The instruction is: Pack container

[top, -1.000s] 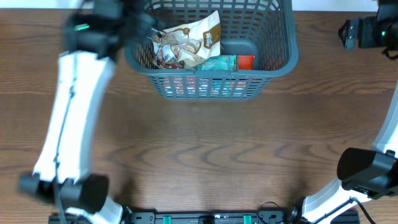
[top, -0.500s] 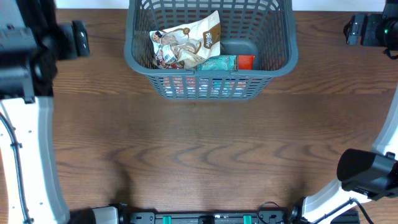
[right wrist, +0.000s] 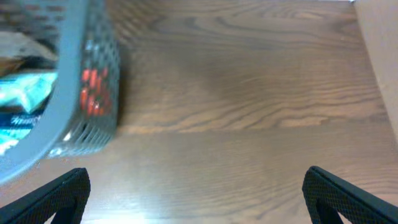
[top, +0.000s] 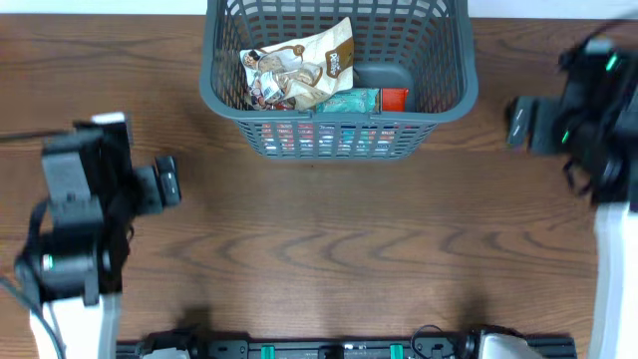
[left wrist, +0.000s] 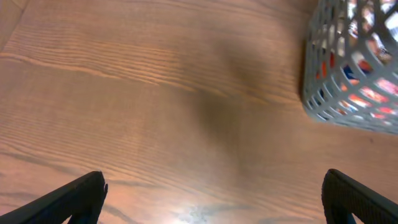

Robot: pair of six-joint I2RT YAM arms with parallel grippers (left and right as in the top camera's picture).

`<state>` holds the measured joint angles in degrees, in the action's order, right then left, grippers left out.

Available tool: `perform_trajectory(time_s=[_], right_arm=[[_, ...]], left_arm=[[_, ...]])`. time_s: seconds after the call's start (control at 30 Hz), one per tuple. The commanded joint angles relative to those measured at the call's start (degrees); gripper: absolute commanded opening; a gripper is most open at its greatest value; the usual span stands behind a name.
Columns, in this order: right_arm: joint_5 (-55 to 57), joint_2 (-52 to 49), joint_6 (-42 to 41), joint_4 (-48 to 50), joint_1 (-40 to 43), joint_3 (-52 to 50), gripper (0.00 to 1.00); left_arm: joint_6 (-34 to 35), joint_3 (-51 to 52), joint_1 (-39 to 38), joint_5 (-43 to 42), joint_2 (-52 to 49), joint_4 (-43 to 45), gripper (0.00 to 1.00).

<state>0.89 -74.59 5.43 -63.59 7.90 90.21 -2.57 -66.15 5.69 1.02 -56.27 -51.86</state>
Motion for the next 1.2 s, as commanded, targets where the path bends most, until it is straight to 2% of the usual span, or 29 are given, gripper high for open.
perform_trajectory(time_s=[0.0, 0.2, 0.27, 0.47, 1.17], right_arm=[[1.95, 12.74, -4.87, 2.19, -4.79, -15.3, 0.99], [1.95, 31.12, -8.66, 3.3, -9.05, -30.71, 0.99], [1.97, 36.7, -8.59, 3.1, -9.53, -33.42, 0.99], [7.13, 48.78, -8.37, 2.89, -9.49, -38.51, 0.99], [7.06, 50.71, -8.37, -5.2, -9.49, -39.12, 0.99]], left_arm=[[2.49, 6.05, -0.02, -2.27, 8.81, 0.17, 0.99], [2.45, 12.09, -0.02, -5.16, 19.61, -1.14, 0.99], [2.47, 12.5, -0.02, -7.98, 22.49, -1.14, 0.99], [2.45, 12.52, -0.02, -7.89, 25.38, -1.4, 0.99], [2.45, 12.52, -0.02, -7.89, 25.09, -1.44, 1.0]])
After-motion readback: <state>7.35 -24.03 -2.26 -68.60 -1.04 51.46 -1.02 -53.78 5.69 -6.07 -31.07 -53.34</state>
